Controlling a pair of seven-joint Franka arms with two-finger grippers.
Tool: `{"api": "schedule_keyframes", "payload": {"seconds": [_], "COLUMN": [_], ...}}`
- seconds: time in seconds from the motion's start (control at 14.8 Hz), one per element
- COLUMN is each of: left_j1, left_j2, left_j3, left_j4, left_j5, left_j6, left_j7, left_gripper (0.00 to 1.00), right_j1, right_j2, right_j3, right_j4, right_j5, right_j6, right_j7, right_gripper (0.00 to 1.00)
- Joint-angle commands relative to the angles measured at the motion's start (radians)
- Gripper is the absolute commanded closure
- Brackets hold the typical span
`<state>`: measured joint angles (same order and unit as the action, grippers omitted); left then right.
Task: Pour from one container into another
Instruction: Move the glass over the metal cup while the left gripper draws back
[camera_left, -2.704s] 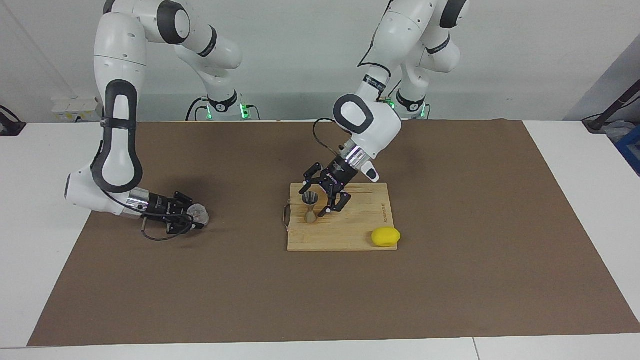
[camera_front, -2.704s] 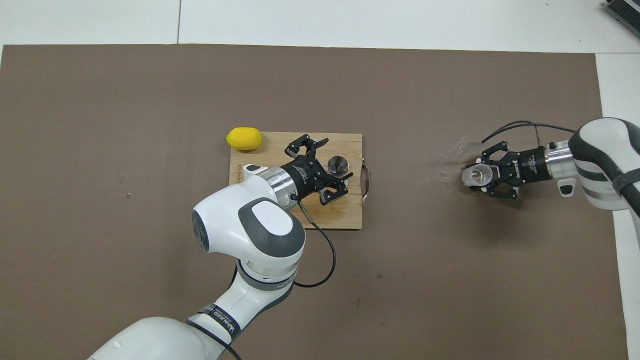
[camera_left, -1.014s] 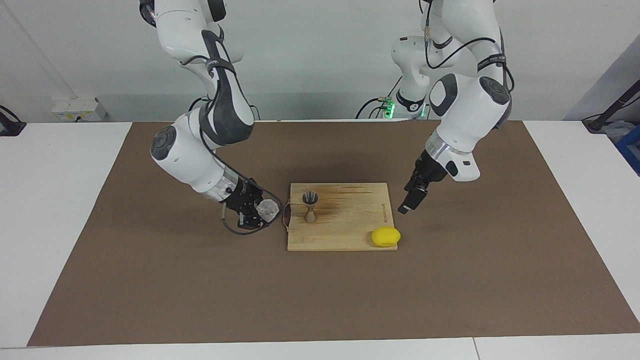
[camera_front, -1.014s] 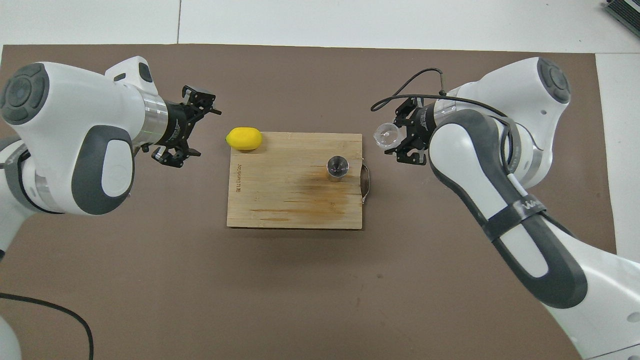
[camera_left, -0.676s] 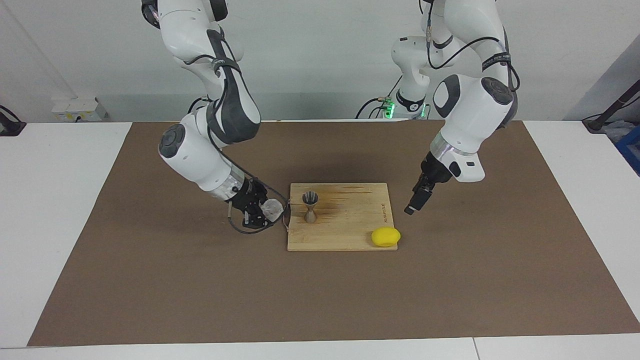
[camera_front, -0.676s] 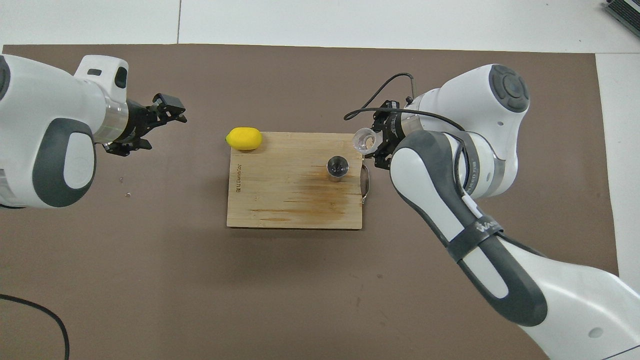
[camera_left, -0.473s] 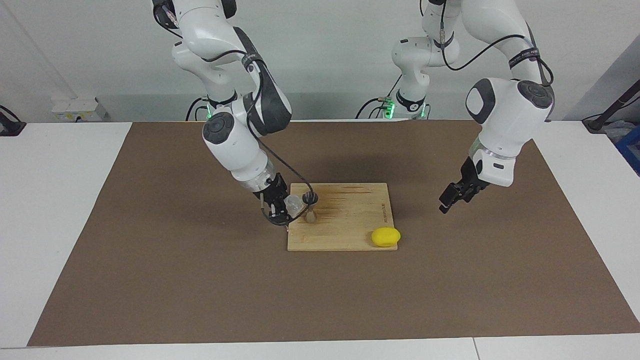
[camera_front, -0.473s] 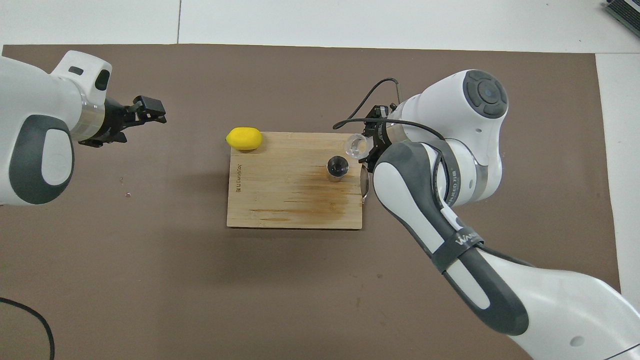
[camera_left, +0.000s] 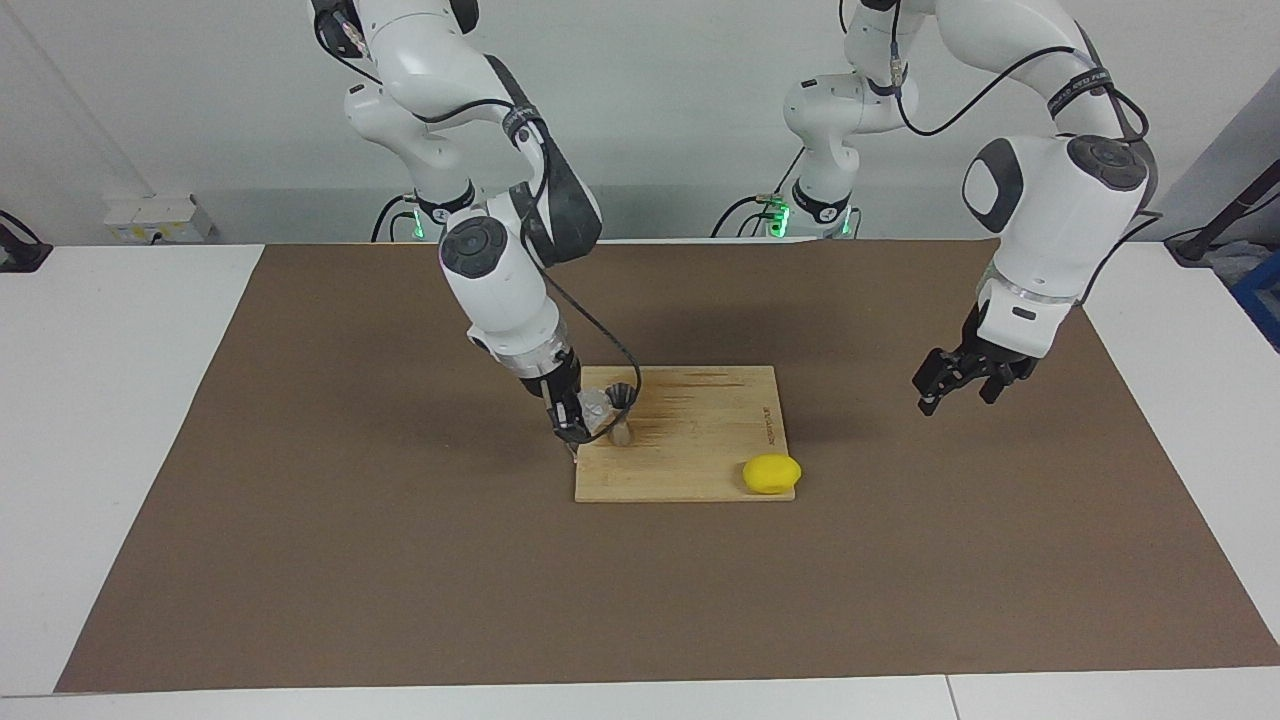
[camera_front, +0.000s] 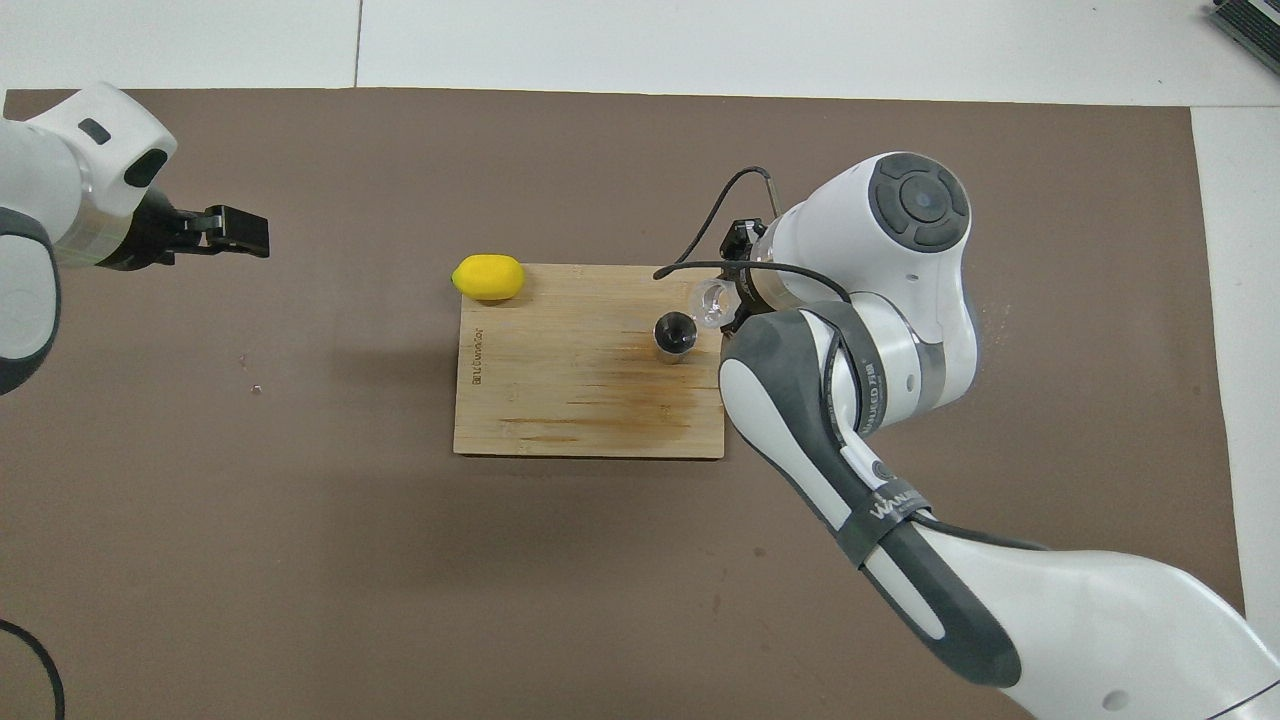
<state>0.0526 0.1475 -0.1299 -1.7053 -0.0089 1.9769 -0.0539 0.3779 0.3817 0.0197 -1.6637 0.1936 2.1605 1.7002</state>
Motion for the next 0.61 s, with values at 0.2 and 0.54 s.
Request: {"api": "schedule_keyframes", "payload": {"seconds": [0.2, 0.54], "left_j1": [-0.002, 0.007], "left_j2": [-0.161, -0.226], "left_j3": [-0.017, -0.016], "left_j4": [-0.002, -0.016], "left_j5": [0.021, 0.012], "left_j6": [-0.266, -0.305], "left_j7": [0.062, 0.055], "left_gripper": [0.00, 0.00], "right_j1": [0.036, 0.039], "right_j2": [0.005, 0.003], "right_j3": [-0.001, 0.000], "right_j4": [0.013, 0.016], "right_j5": [-0.091, -0.166], "right_j6": [-0.011, -0.024], "right_j7": [0.021, 0.019], "right_gripper": [0.69, 0.69]}}
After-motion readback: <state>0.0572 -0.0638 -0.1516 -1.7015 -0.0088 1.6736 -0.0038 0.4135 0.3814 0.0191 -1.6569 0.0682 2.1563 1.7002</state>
